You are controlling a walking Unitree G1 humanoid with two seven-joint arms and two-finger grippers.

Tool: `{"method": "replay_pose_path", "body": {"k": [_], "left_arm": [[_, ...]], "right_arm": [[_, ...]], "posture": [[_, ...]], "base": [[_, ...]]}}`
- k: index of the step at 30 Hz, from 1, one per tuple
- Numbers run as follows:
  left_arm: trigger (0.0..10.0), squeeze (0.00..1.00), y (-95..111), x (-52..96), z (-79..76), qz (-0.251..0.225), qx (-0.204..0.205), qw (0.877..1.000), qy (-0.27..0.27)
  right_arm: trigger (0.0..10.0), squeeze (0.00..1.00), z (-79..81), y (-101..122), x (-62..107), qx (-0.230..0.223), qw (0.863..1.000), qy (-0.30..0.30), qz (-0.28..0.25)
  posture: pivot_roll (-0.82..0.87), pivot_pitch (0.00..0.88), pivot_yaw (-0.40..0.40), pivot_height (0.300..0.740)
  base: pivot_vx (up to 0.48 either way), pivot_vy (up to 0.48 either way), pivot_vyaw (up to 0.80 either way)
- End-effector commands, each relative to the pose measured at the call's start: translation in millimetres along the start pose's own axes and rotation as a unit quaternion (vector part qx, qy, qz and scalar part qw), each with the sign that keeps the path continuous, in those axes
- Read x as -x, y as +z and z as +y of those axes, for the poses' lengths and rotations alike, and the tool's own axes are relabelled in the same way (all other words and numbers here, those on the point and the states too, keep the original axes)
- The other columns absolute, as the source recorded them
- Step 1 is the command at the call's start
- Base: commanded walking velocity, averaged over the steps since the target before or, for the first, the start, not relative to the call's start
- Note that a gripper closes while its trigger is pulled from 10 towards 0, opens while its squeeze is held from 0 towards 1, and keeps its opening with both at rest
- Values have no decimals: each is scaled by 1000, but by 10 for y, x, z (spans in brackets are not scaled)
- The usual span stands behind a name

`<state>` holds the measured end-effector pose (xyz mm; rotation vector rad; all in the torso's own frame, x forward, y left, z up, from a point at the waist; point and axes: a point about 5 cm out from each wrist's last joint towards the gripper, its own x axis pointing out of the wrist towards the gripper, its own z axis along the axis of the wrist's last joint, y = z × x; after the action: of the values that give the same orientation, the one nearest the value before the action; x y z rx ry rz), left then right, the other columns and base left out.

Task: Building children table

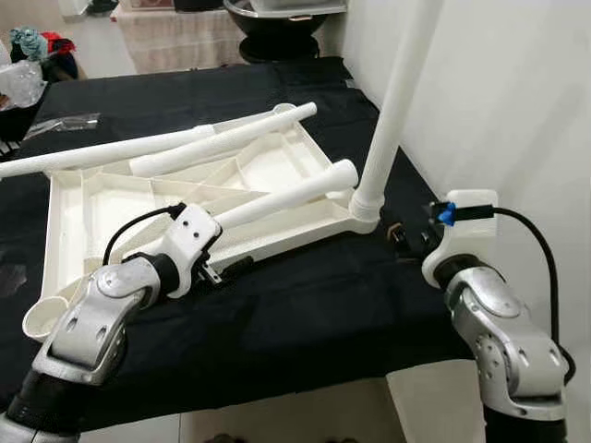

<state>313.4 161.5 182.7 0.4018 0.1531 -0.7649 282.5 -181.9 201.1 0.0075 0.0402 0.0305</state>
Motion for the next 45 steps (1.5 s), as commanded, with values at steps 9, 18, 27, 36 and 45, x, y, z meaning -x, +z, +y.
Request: {"method": "replay_pose_path", "body": {"k": [9,18,27,36,45], "left_arm": [[10000,0,20,-95,265,30,-3,996,-81],[10000,0,16,-129,635,107,-2,985,-135],[10000,0,59,-190,694,127,-16,981,-148],[10000,0,491,-344,687,71,-72,978,-181],[10000,0,406,-536,405,67,-83,963,-248]], "right_arm": [[10000,0,47,105,-4,-21,1000,5,-22],[10000,0,56,167,-23,-32,999,-3,-32],[10000,0,81,182,-19,-36,999,-3,-35],[10000,0,76,165,-31,-39,999,-6,-32],[10000,0,91,183,-48,-45,998,-8,-36]], "posture": [[20,139,9,740],[24,157,20,740],[20,164,29,740],[31,161,30,740],[26,164,35,740]], "base": [[0,0,0],[0,0,0],[0,0,0],[0,0,0],[0,0,0]]}}
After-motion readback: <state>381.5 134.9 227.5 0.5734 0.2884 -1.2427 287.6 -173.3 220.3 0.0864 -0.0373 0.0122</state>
